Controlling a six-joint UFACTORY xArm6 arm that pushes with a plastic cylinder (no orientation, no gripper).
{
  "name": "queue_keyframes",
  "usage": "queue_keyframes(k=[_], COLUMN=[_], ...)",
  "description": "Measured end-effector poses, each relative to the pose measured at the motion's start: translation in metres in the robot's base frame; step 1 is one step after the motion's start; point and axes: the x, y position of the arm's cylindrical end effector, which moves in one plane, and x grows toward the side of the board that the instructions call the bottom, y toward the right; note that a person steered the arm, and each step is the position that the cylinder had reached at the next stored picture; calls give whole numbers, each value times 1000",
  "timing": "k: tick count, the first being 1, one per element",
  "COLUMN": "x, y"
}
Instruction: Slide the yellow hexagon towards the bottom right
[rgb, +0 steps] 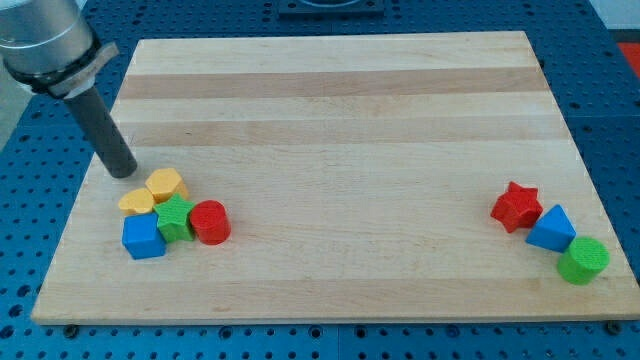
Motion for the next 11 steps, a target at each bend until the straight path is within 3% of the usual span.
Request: queue_keyframes(k=[2, 6, 11], x=[22, 22, 103], y=[16, 139, 256])
